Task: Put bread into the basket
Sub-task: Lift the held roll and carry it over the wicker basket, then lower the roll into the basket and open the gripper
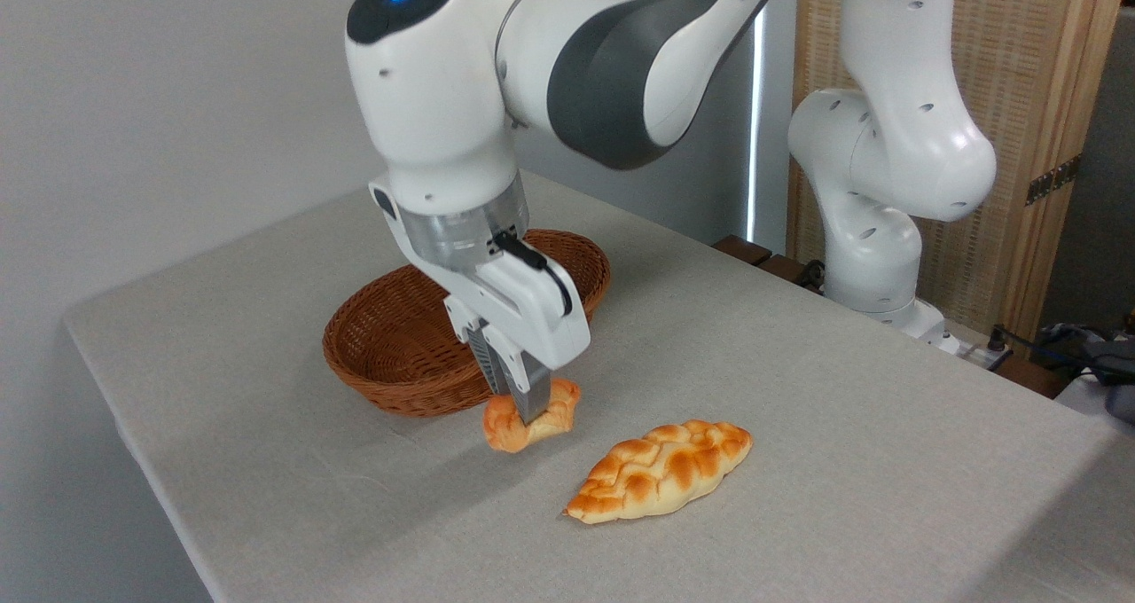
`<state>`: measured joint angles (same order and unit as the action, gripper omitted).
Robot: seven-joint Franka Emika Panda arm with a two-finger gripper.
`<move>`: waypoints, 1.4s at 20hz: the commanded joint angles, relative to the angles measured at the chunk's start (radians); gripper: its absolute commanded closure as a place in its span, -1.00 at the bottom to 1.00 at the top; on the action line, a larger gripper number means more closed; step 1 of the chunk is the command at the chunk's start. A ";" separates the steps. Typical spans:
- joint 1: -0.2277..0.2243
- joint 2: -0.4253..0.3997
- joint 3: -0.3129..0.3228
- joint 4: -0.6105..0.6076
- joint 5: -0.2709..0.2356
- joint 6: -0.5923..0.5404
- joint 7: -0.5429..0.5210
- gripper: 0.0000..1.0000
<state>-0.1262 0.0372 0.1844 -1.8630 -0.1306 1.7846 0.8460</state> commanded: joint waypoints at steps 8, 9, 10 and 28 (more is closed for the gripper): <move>-0.010 -0.045 -0.069 0.024 -0.231 0.003 -0.085 0.37; -0.010 -0.045 -0.094 0.024 -0.231 0.003 -0.120 0.33; -0.010 -0.043 -0.117 0.024 -0.231 0.003 -0.143 0.28; -0.013 -0.026 -0.180 0.025 -0.184 0.009 -0.209 -1.00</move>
<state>-0.1379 0.0239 -0.0067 -1.8397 -0.3467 1.7845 0.6358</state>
